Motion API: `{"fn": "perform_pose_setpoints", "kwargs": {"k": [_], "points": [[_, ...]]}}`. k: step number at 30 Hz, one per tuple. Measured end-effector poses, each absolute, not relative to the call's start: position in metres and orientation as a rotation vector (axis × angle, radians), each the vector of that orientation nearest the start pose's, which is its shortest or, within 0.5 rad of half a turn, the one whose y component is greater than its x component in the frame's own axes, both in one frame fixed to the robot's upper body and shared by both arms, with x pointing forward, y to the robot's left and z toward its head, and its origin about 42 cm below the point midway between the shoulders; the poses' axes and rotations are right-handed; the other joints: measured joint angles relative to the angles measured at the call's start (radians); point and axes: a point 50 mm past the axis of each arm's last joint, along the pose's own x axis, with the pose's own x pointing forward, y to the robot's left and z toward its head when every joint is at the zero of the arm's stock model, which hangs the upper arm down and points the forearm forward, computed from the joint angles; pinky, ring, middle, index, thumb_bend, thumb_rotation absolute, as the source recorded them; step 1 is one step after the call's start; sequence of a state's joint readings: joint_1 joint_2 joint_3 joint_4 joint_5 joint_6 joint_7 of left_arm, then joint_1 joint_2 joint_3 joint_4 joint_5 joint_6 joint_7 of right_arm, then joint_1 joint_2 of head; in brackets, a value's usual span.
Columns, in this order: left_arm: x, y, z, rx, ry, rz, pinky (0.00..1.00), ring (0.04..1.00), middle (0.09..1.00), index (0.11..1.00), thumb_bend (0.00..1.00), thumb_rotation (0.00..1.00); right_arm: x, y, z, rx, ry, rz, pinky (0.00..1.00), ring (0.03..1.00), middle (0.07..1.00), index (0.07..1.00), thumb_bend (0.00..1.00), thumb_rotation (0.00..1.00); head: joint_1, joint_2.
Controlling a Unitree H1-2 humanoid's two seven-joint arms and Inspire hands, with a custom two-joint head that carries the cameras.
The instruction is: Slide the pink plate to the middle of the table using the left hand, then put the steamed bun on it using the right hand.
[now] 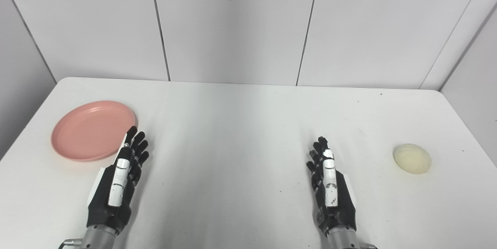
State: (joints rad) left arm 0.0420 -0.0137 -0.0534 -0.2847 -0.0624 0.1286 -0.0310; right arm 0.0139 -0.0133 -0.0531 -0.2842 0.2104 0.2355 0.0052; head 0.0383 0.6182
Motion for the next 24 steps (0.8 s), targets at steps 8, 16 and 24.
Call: {"fn": "perform_pose_setpoints", "kwargs": {"k": [8,16,24], "points": [[0.2664,0.1919,0.1536,-0.077,-0.115,-0.083,1.00,1.000,1.000,1.000,0.69,0.93,0.2747,-0.2253,0.1530,0.185,-0.038,0.000,0.99,0.996,1.000,1.000,0.74,1.00,-0.003,-0.002],[0.2664,0.1939,0.1536,-0.077,-0.115,-0.076,1.00,0.998,0.996,1.000,0.73,0.91,0.2747,-0.2239,0.1529,0.185,-0.037,0.004,0.99,0.990,1.000,0.998,0.72,1.00,-0.025,0.002],[0.2663,0.1975,0.1543,-0.090,-0.117,-0.083,1.00,0.999,0.999,1.000,0.76,0.90,0.2748,-0.2193,0.1528,0.193,-0.036,0.010,0.97,0.987,1.000,0.999,0.73,1.00,-0.052,0.012]]}}
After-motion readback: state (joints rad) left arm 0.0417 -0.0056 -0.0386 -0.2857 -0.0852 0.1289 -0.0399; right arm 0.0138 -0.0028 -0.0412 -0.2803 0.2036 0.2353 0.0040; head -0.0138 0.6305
